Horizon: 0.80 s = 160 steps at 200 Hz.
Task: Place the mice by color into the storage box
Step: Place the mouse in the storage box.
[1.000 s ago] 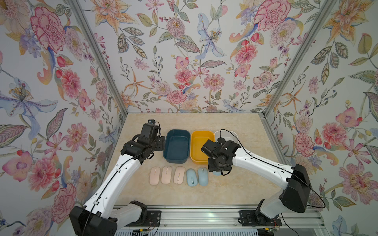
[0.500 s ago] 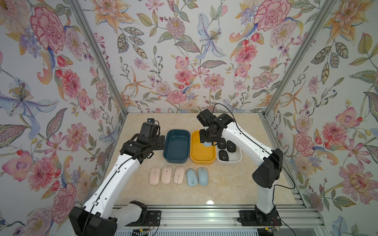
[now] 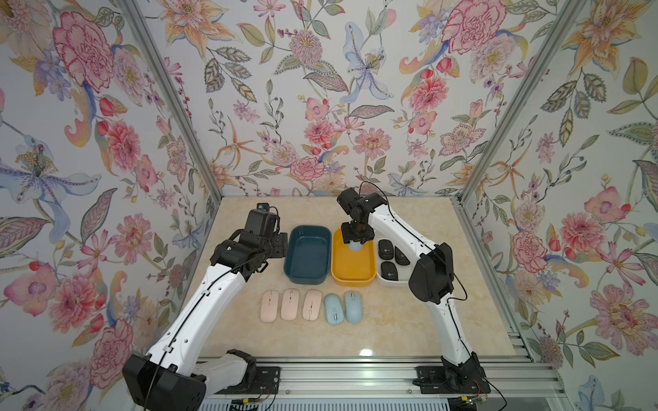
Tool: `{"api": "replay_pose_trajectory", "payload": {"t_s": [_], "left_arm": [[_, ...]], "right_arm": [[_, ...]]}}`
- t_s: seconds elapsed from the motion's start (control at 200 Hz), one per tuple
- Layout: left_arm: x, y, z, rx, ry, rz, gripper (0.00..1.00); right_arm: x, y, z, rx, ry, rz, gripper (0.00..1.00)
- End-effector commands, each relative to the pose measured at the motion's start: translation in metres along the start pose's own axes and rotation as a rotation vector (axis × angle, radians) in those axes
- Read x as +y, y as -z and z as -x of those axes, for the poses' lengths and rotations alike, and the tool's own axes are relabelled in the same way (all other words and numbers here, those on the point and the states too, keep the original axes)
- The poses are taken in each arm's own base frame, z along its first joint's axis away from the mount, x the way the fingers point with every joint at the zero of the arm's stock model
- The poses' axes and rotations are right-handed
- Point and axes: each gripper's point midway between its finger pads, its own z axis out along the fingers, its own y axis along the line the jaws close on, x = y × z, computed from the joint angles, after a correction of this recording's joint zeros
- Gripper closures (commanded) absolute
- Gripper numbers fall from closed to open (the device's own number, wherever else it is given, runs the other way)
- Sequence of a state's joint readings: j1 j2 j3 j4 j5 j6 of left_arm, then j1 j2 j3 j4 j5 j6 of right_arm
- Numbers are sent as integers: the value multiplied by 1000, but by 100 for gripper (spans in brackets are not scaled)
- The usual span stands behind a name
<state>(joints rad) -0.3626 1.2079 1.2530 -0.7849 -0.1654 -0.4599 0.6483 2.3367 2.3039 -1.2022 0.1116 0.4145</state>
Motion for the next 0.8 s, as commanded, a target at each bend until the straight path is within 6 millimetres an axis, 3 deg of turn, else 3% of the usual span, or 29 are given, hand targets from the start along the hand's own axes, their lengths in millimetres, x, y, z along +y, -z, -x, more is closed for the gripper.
{"api": "replay_pose_trajectory", "payload": {"t_s": [0.0, 0.215, 0.24, 0.535, 0.795], "left_arm": [[6, 4, 8, -14, 3, 21, 21], [7, 3, 6, -4, 0, 15, 21], [7, 2, 5, -2, -1, 14, 21], [9, 4, 1, 7, -6, 15, 21], [11, 4, -1, 11, -9, 20, 21]], "right_arm": [[8, -5, -2, 19, 28, 15, 42], [9, -20, 0, 23, 26, 9, 41], [-4, -24, 6, 25, -2, 2, 41], [-10, -58, 10, 57, -5, -23, 40], [-11, -69, 16, 55, -25, -11, 39]]}}
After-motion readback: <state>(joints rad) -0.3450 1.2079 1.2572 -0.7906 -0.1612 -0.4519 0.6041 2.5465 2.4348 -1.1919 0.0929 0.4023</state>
